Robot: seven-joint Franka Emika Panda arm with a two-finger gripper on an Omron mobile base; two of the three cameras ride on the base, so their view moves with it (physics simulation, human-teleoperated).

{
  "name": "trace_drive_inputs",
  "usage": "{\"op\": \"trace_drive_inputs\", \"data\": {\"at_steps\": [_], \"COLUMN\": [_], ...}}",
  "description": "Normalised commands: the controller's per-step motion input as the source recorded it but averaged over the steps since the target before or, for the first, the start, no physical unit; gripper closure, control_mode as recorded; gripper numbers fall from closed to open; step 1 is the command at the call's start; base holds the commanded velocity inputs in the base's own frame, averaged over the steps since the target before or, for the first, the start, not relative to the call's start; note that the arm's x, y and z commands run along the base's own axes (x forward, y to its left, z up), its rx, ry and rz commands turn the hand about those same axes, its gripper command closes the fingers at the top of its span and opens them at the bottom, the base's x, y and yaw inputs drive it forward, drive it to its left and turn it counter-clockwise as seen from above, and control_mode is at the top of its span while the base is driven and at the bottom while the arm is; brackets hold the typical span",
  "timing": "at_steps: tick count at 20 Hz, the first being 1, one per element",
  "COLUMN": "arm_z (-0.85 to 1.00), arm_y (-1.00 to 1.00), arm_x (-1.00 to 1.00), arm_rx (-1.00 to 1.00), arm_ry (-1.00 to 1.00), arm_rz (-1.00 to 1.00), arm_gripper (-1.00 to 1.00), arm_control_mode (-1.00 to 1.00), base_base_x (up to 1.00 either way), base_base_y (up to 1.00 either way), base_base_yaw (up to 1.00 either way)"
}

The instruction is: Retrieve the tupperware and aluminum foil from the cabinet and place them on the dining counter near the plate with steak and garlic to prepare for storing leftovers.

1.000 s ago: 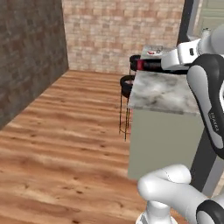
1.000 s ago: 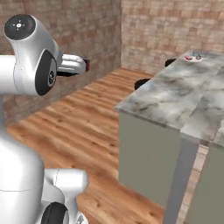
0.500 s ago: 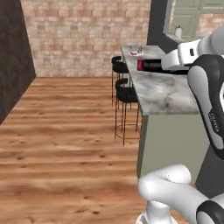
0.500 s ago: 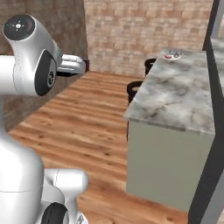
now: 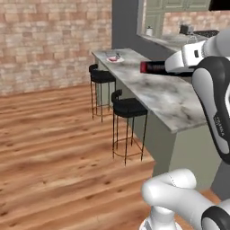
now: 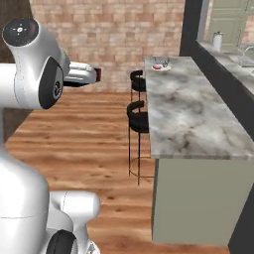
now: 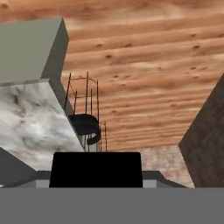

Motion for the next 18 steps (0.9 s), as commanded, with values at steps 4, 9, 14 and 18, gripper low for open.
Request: {"op": "trace_drive_inputs", "data": {"at_steps": [4,9,14,18], "arm_z": [0.0,0.0,0.0,0.0], "arm_y": [0.0,0.0,0.0,0.0], "arm_x": [0.0,0.0,0.0,0.0], "arm_rx": [0.0,0.0,0.0,0.0], "arm_ry": [0.0,0.0,0.0,0.0], "arm_rz": [0.0,0.0,0.0,0.0], "arm_gripper": [1.0,1.0,1.0,1.0], "arm_control_mode": [1.0,1.0,1.0,1.0], "base_base_x": [0.86,0.81,0.8,0.65], "base_base_y": [1.0,1.0,1.0,1.0], "base_base_yaw": [-0.5,-0.48,-0.47,-0.4]}}
